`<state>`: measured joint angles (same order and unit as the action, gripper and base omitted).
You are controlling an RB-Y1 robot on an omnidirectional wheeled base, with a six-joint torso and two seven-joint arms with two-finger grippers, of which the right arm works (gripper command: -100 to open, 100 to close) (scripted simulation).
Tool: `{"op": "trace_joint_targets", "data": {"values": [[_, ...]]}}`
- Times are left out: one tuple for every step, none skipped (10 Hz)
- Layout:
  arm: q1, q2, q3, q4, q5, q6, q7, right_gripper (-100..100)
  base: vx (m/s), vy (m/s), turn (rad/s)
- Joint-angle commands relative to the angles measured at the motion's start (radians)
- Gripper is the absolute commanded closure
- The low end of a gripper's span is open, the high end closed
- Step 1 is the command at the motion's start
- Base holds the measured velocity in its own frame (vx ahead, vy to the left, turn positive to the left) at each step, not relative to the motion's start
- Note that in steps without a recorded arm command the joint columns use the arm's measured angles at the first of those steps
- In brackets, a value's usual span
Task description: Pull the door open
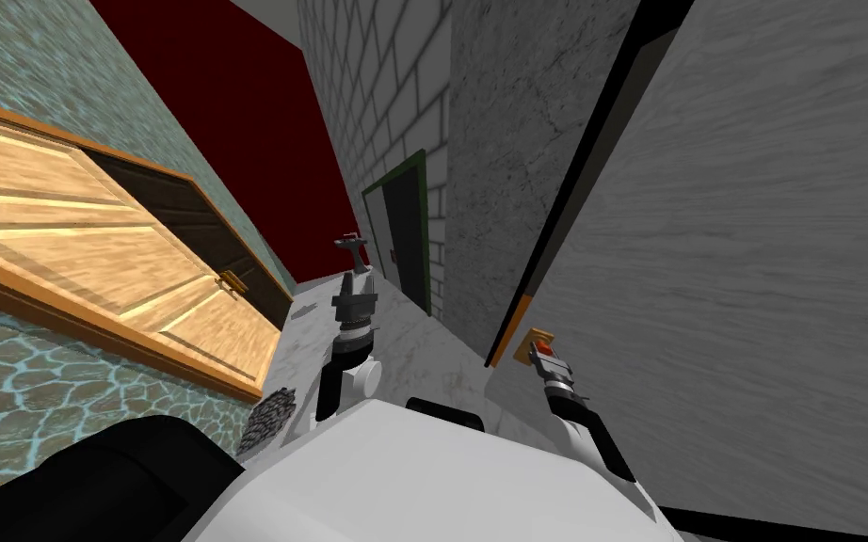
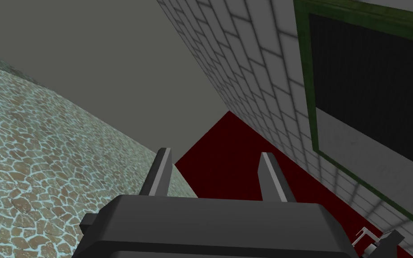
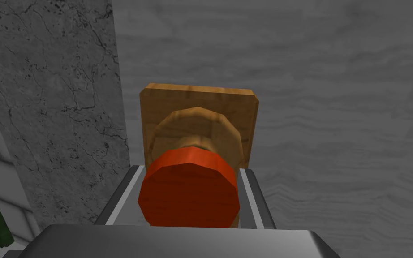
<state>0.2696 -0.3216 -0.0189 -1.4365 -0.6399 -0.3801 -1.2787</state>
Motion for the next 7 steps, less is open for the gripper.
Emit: {"op": "trace_joint_targets", "data": {"values": [[0.012, -0.020, 0.008, -0.010, -0.004, -0.009, -0.022, 100, -0.211, -0.102, 0.255], [0.021, -0.032, 0.011, -0.014, -0.008, -0.013, -0.035, 100, -0.215, -0.097, 0.212], [0.034, -0.048, 0.015, -0.020, -0.012, -0.019, -0.052, 100, -0.220, -0.068, 0.256], [0.040, -0.057, 0.017, -0.024, -0.014, -0.022, -0.062, 100, -0.268, -0.024, 0.197], [0.045, -0.063, 0.019, -0.026, -0.016, -0.024, -0.069, 100, -0.255, 0.051, 0.081], [0.050, -0.069, 0.020, -0.029, -0.018, -0.026, -0.075, 100, -0.199, 0.080, 0.007], [0.048, -0.064, 0.021, -0.032, -0.017, -0.017, -0.069, 100, -0.084, 0.036, -0.013]]}}
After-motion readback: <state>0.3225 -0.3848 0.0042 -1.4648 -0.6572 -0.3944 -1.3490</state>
